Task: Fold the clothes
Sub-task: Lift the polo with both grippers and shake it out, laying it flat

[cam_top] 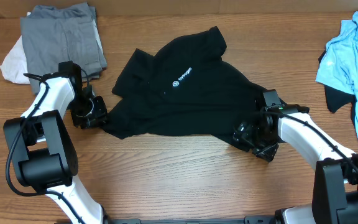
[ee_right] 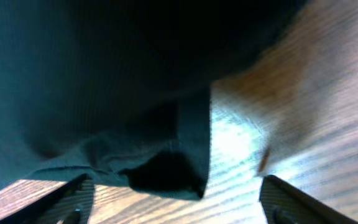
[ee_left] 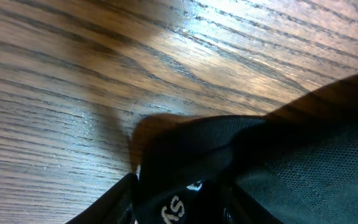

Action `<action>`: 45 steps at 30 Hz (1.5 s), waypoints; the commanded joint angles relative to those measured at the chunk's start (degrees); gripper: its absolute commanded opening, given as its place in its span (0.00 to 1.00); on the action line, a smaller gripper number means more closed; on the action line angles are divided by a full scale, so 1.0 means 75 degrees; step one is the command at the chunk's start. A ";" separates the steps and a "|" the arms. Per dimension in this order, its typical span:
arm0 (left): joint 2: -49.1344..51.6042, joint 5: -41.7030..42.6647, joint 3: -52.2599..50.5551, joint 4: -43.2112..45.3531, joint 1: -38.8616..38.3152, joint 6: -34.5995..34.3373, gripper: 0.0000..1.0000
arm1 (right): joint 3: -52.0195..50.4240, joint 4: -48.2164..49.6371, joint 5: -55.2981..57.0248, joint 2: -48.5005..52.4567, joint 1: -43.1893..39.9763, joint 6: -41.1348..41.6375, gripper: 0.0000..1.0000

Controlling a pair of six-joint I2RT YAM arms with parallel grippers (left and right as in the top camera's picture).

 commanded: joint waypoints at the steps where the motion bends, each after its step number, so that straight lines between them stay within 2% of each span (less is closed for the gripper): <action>1: 0.0128 0.0009 0.0108 0.0000 -0.0015 -0.0055 0.45 | -0.0064 0.0152 0.0125 0.0026 -0.0009 -0.0012 0.83; 5: 0.0128 0.0006 0.0108 0.0003 -0.0015 -0.0050 0.47 | -0.0070 0.0175 0.0277 0.0067 -0.0006 -0.0009 0.82; 9: 0.0128 0.0006 0.0108 0.0006 -0.0015 -0.0052 0.47 | -0.0105 0.0216 0.0382 0.0073 -0.0009 -0.0009 0.70; 11: 0.0128 0.0006 0.0108 0.0009 -0.0015 -0.0052 0.47 | -0.0160 0.0347 0.0376 0.0073 -0.0006 -0.0009 0.61; 19: 0.0128 0.0006 0.0108 0.0044 -0.0015 -0.0052 0.48 | -0.0303 0.0513 0.0376 0.0073 0.0000 -0.0009 0.49; 21: 0.0128 0.0006 0.0108 0.0044 -0.0015 -0.0052 0.48 | -0.0303 0.0527 0.0379 0.0073 0.0000 -0.0009 0.42; 25: 0.0128 0.0006 0.0108 0.0041 -0.0015 -0.0052 0.48 | -0.0303 0.0551 0.0382 0.0073 0.0000 -0.0003 0.35; 30: 0.0128 0.0003 0.0108 0.0044 -0.0015 -0.0050 0.48 | -0.0303 0.0554 0.0437 0.0073 0.0000 0.0023 0.19; 35: 0.0128 0.0003 0.0108 0.0067 -0.0015 -0.0050 0.47 | -0.0265 0.0542 0.0522 0.0073 0.0000 0.0017 0.17; 36: 0.0128 0.0003 0.0108 0.0073 -0.0015 -0.0050 0.46 | -0.0256 0.0542 0.0522 0.0070 0.0000 0.0017 0.15; 37: 0.0128 0.0003 0.0108 0.0079 -0.0017 -0.0050 0.41 | -0.0251 0.0539 0.0525 0.0070 0.0000 0.0017 0.07; 38: 0.0128 0.0003 0.0108 0.0079 -0.0015 -0.0050 0.36 | -0.0236 0.0513 0.0527 0.0070 -0.0003 0.0017 0.04; 39: 0.0128 0.0003 0.0108 0.0073 -0.0015 -0.0050 0.28 | -0.0204 0.0478 0.0530 0.0067 -0.0003 0.0017 0.04; 41: 0.0128 0.0009 0.0108 0.0026 -0.0015 -0.0052 0.21 | -0.0058 0.0274 0.0580 0.0035 -0.0003 0.0020 0.04; 44: 0.0122 0.0012 0.0119 -0.0140 -0.0015 -0.0052 0.04 | 0.0259 -0.0207 0.0912 -0.0076 -0.0003 0.0023 0.04; 45: 0.0122 0.0012 0.0131 -0.0224 -0.0015 -0.0052 0.04 | 0.0396 -0.0420 0.1052 -0.0143 -0.0003 0.0026 0.04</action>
